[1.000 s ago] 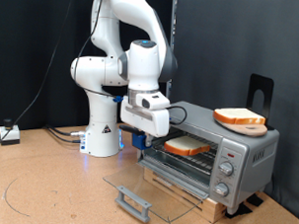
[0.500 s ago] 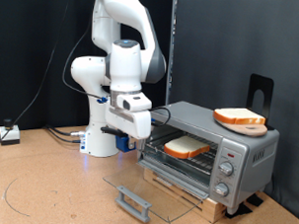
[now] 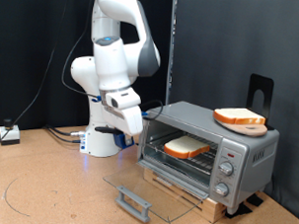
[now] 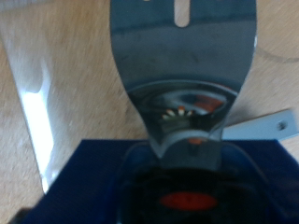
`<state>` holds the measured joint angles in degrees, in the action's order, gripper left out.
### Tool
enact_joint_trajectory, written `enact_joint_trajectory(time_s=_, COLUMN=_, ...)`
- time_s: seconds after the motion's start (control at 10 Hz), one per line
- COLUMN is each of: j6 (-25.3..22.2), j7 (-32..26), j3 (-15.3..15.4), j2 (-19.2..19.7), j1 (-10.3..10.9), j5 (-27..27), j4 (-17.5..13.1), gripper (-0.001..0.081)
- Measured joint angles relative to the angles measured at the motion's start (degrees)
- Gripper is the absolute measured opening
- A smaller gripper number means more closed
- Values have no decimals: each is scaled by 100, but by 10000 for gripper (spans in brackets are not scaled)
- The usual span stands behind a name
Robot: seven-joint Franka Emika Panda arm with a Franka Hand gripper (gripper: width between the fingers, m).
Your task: Make a piece of toast with the oven
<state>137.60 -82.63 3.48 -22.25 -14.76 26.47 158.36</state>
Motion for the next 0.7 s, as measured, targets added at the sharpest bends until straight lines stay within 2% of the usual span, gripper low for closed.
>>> enact_joint_trajectory(time_s=0.2, j6=-745, j7=-276, j3=-365, j2=-360, j1=-7, j5=279, j4=-150, gripper=396)
enact_joint_trajectory(time_s=0.4, j6=-1411, j7=-280, j3=-523, j2=-680, j1=-65, j5=185, j4=-352, gripper=396)
enact_joint_trajectory(time_s=0.6, j6=-1702, j7=-255, j3=-527, j2=-957, j1=-147, j5=-63, j4=-425, gripper=396)
enact_joint_trajectory(time_s=0.7, j6=-1711, j7=-252, j3=-527, j2=-943, j1=-147, j5=-16, j4=-415, gripper=396)
